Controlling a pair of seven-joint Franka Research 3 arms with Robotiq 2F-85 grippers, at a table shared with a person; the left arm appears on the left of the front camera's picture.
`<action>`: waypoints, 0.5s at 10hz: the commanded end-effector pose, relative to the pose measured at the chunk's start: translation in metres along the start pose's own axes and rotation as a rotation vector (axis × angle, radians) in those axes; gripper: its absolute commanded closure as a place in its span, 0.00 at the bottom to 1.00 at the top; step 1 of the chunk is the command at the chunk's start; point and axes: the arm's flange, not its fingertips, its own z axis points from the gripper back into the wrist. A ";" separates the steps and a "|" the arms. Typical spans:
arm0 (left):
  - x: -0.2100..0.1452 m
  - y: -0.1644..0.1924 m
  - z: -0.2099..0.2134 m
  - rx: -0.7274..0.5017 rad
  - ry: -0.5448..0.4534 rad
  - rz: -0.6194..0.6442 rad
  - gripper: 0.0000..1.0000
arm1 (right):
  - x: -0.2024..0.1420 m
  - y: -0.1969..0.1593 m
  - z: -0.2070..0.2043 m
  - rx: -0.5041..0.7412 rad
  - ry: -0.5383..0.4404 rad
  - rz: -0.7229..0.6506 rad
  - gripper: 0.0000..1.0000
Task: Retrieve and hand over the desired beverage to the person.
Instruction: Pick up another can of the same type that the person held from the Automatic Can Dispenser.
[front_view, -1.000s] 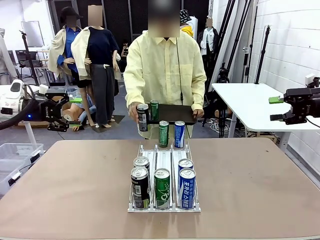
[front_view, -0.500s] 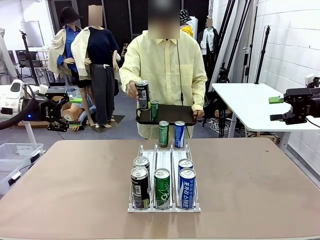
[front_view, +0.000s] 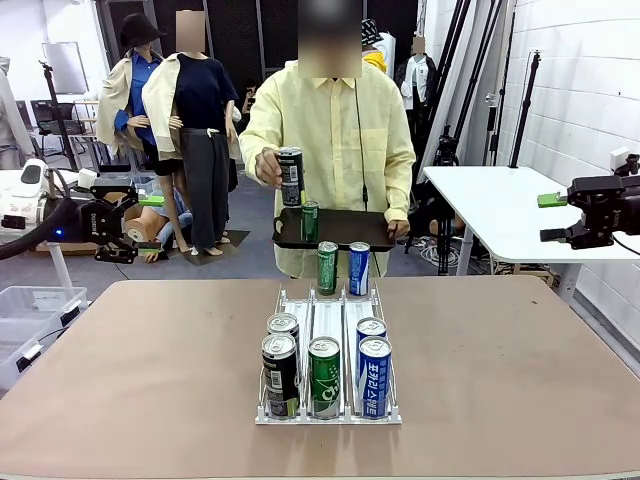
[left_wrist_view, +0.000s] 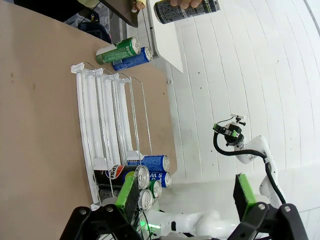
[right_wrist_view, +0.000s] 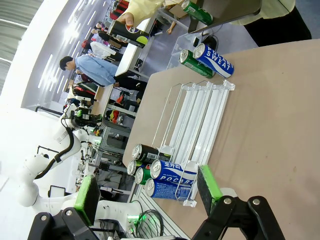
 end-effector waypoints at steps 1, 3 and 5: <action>-0.001 -0.004 0.001 0.002 -0.011 0.013 0.00 | 0.001 0.001 -0.001 0.010 0.003 -0.002 0.00; -0.001 -0.004 0.001 0.002 -0.011 0.013 0.00 | 0.001 0.001 -0.001 0.010 0.003 -0.002 0.00; -0.001 -0.004 0.001 0.002 -0.011 0.013 0.00 | 0.001 0.001 -0.001 0.010 0.003 -0.002 0.00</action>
